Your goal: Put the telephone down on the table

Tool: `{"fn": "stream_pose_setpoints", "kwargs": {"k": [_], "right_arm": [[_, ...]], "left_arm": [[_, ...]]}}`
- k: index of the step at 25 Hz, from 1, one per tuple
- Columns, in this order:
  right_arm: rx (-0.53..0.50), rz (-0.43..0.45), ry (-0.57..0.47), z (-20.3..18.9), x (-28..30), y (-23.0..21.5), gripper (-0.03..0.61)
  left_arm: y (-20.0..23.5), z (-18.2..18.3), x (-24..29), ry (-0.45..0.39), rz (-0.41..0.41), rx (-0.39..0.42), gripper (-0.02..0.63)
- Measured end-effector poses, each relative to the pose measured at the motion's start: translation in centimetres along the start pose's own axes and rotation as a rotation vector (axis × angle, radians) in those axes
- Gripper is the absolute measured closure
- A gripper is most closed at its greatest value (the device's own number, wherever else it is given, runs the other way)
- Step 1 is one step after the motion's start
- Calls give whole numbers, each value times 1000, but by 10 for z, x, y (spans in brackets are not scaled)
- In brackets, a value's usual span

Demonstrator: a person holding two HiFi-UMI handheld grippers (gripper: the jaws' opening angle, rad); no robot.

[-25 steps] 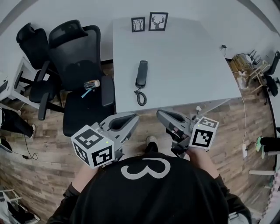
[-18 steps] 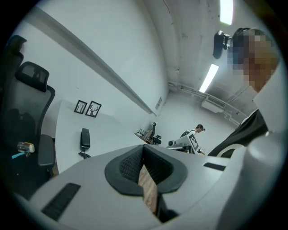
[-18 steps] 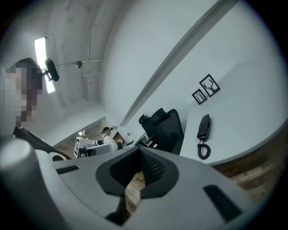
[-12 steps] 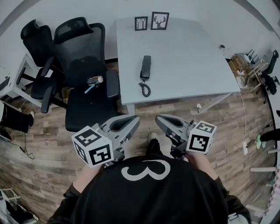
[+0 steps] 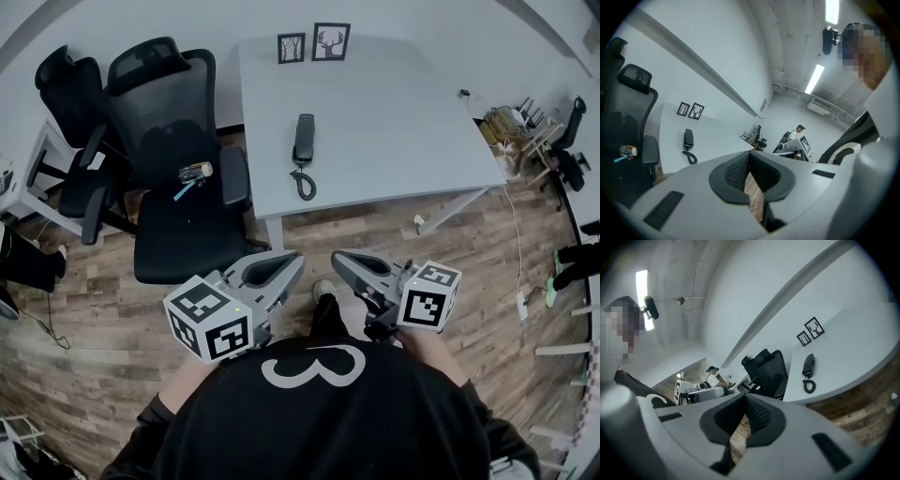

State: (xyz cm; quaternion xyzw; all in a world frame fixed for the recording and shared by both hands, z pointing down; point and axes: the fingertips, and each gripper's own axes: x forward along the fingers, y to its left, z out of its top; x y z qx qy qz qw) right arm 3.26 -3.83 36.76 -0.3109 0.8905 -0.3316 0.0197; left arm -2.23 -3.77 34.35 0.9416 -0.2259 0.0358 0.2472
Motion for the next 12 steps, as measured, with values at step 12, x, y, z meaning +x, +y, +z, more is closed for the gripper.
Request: {"fn": "stream_pose_setpoints", "kwargs": {"k": [12], "right_arm": [[37, -42, 1, -11, -9, -11, 571]], "left_arm": [[-2, -16, 12, 46, -32, -37, 602]]}}
